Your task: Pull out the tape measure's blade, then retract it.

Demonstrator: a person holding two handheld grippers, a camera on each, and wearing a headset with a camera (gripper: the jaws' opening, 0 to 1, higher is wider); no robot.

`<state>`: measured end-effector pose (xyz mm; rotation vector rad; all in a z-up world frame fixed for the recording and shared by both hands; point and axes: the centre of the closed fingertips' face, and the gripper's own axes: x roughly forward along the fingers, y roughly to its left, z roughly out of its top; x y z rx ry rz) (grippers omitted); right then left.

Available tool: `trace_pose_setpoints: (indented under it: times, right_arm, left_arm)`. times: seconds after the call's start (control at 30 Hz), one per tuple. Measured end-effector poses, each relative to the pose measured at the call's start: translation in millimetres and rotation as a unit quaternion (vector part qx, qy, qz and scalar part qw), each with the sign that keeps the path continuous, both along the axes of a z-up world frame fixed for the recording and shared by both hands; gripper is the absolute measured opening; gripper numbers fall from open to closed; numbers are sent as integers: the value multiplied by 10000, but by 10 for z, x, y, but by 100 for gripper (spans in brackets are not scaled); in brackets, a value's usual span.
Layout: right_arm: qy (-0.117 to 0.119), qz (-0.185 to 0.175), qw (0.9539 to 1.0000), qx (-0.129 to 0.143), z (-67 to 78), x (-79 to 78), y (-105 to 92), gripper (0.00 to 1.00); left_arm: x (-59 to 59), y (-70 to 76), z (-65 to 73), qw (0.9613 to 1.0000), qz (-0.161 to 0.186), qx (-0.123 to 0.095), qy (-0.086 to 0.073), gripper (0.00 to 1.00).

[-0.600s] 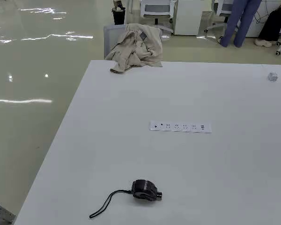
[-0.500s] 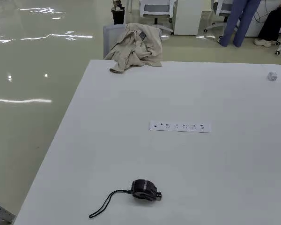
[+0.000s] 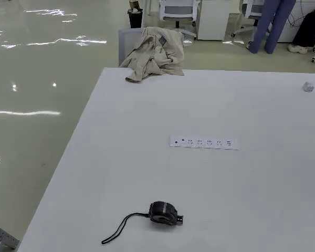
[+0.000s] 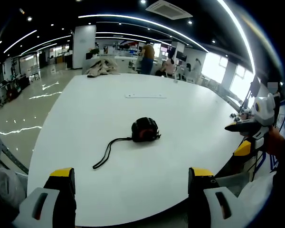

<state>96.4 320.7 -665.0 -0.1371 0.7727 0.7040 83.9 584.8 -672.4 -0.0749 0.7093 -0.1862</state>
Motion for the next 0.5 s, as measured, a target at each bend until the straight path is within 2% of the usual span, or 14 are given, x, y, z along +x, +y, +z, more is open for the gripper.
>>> trace_pose_setpoints:
  times: [0.5]
  right_arm:
    - [-7, -14, 10000, -54, 13, -59, -20, 94]
  left_arm:
    - [-40, 13, 10, 10000, 6, -26, -16, 96]
